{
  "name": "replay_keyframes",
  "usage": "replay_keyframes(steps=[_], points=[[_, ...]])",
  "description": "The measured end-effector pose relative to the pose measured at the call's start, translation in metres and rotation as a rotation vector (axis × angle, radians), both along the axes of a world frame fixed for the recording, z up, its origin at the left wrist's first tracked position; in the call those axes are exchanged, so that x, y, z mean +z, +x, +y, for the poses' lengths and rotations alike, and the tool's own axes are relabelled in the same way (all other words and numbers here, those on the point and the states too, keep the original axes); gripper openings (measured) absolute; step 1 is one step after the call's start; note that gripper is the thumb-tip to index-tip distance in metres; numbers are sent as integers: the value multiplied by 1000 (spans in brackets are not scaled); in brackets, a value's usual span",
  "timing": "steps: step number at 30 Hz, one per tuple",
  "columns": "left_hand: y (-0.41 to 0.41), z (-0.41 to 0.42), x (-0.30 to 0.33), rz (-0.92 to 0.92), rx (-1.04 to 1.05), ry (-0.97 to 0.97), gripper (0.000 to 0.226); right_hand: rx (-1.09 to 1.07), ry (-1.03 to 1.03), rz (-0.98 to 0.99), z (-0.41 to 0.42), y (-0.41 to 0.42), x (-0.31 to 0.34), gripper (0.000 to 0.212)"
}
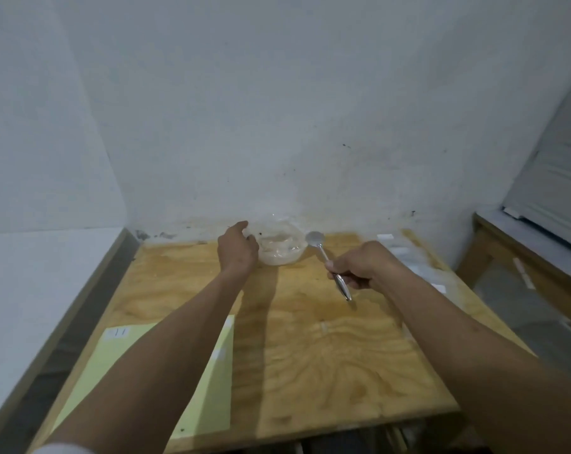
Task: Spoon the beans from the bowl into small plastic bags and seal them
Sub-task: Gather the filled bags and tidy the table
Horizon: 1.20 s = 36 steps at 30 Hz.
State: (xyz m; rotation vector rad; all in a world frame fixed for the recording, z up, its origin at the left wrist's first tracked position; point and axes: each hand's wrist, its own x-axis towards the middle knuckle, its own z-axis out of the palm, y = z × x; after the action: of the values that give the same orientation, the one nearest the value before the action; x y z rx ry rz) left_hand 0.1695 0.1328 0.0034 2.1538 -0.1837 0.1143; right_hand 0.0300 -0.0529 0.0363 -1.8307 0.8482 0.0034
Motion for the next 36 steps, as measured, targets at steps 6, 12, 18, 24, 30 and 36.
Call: replay_keyframes(steps=[6, 12, 18, 24, 30, 36], points=[[-21, -4, 3, -2, 2, -1, 43, -22, -212, 184, -10, -38, -16, 31], [-33, -2, 6, -19, -42, 17, 43, -54, -361, 206, -7, -38, -22, 23], [-42, -3, 9, 39, -84, -137, 45, 63, -478, -62, -12, -41, -11, 70], [-76, -28, 42, 131, -271, -314, 43, 393, -733, -202, -23, -66, 13, 115], [-115, -70, 51, 153, -480, -338, 42, 260, -935, -167, -57, -117, 25, 98], [-184, -111, 24, -190, -607, 38, 71, 82, -930, -133, -103, -208, 28, 96]])
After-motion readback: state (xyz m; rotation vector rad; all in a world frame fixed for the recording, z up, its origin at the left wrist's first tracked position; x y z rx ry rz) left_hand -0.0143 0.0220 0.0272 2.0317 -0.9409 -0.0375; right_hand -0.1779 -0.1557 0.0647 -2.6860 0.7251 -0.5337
